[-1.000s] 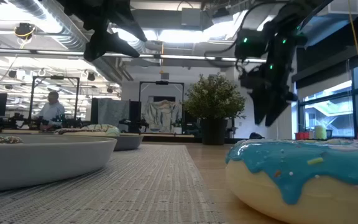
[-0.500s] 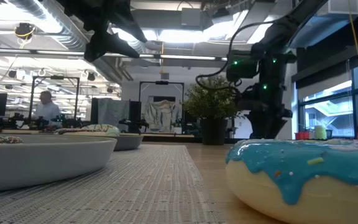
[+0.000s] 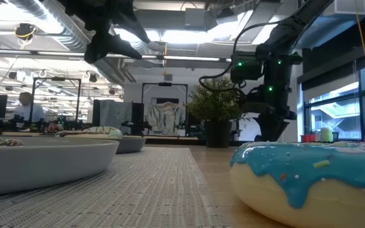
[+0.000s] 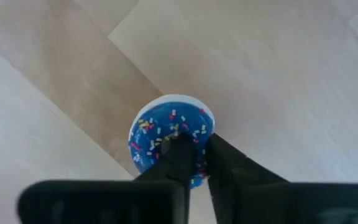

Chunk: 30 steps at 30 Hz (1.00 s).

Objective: Pick & Place donuts
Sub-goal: Put the small blue donut on the gray plate

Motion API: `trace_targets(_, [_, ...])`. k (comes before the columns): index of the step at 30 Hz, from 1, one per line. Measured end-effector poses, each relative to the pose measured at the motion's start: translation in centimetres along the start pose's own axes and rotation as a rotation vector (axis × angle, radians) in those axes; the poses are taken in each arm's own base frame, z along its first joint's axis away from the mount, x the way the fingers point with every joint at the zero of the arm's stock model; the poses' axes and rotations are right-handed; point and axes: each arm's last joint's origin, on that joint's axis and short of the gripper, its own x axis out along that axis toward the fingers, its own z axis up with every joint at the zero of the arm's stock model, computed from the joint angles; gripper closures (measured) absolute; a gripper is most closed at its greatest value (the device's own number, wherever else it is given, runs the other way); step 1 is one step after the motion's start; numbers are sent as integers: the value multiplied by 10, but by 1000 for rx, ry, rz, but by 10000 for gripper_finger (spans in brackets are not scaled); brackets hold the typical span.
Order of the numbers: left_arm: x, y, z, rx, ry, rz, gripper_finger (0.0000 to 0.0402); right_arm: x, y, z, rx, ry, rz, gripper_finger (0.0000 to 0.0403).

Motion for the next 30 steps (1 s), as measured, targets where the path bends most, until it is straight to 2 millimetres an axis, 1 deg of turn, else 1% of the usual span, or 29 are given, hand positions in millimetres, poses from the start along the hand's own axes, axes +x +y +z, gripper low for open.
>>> trace_targets(3, [0,-2,0,-56,8,-27,227,-1,6,-2,-37,0,-1,381])
trace_targets(6, [0,-4,3,-71,-20,-47,226,-7,15,1,-74,-20,16,383])
trace_targets(8, [0,-6,5,-84,-58,-63,227,-14,23,7,-106,-52,34,377])
trace_targets(11, [0,-10,8,-76,-92,-92,228,-32,37,19,-160,-114,38,367])
trace_targets(15, [0,-12,11,-93,-128,-104,228,-66,58,36,-270,-220,15,367])
trace_targets(22, [0,-8,19,-224,-268,-35,230,-139,94,62,-416,-477,54,374])
trace_targets(25, [1,-5,22,-257,-293,-21,231,-169,105,68,-461,-574,90,374])
trace_targets(27, [1,-5,25,-267,-312,-30,231,-186,111,69,-472,-628,115,374])
trace_targets(30, [-1,-8,30,-276,-357,-67,231,-202,118,69,-496,-678,139,375])
